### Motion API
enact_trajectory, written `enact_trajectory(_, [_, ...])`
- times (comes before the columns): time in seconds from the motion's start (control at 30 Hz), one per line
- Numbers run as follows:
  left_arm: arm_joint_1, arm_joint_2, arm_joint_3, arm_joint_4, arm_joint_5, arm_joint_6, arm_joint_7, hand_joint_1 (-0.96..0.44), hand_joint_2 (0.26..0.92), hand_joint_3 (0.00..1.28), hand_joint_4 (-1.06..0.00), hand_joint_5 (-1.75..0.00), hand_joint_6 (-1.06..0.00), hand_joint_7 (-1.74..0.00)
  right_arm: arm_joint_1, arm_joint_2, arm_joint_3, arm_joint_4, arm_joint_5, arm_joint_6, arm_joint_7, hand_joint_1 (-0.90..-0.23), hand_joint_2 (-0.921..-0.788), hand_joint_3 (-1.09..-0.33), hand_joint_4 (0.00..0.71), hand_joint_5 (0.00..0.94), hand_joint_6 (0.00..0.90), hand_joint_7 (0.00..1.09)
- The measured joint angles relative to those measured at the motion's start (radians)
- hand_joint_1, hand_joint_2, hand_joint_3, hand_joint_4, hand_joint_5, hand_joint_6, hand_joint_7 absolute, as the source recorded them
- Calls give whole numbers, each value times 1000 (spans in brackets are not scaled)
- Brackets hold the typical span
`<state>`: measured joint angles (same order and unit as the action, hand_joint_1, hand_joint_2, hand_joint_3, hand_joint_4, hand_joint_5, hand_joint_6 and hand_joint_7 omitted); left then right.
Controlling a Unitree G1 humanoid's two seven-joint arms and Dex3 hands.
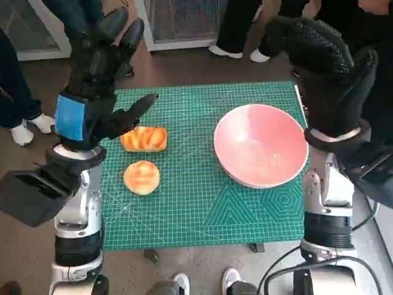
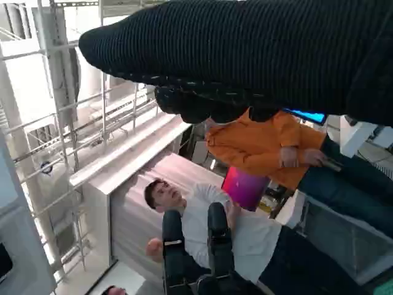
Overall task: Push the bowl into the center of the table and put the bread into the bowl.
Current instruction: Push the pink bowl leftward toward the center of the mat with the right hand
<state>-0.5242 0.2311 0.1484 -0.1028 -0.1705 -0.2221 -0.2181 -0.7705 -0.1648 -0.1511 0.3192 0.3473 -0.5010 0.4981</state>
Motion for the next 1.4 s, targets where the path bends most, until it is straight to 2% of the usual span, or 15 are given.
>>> enact_trajectory(1.17, [0,0,0,-7,0,9,0,-252,921,245,-323,0,-89,-543,0,0,0,0,3,17,0,-606,-921,-779,308,3,211,433])
enact_trajectory(1.33, [1,0,-1,-12,0,12,0,-252,921,246,-323,0,-88,-545,-2,-10,-12,22,6,7,13,-606,-921,-780,308,3,207,433])
enact_trajectory(1.4, [1,-1,-2,-15,0,13,0,-252,921,246,-323,0,-88,-546,-9,-25,-31,67,10,-12,27,-609,-921,-781,307,2,203,432])
